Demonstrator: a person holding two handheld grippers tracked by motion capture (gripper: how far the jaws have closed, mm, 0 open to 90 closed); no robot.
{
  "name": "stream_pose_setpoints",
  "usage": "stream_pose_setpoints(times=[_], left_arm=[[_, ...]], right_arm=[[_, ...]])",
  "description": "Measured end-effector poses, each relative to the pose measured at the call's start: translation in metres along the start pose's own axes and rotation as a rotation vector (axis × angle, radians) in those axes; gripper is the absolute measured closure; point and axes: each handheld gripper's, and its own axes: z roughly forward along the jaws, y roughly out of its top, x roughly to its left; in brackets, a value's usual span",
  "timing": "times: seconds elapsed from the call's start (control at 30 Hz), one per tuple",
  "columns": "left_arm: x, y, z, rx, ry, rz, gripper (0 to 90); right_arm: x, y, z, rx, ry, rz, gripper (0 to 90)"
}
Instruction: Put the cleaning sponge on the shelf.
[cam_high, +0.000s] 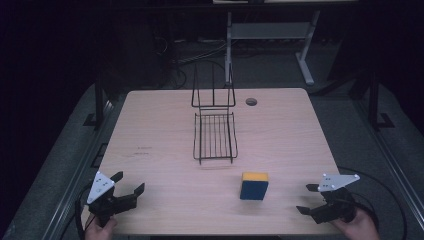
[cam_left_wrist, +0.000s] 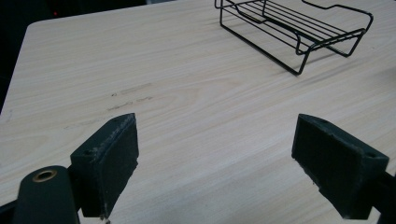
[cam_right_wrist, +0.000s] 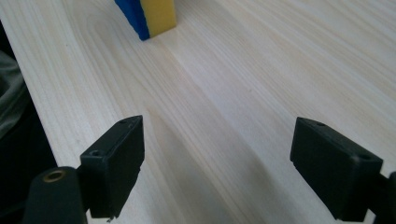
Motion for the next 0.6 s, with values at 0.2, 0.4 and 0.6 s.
stream_pose_setpoints(times=[0.2, 0.4, 0.6], left_arm=[[0.001, 0.001, 0.001, -0.001, 0.004, -0.004, 14.1], [-0.001, 0.001, 0.002, 0.0, -0.001, 0.0, 14.1], [-0.001, 0.001, 0.002, 0.001, 0.0, 0.0, 14.1]], right_arm=[[0.006, 0.008, 0.002, 0.007, 0.01, -0.028, 17.2], [0.008, 0.014, 0.003, 0.017, 0.024, -0.049, 17.2], [0.011, 0.023, 0.003, 0.034, 0.03, -0.08, 17.2]])
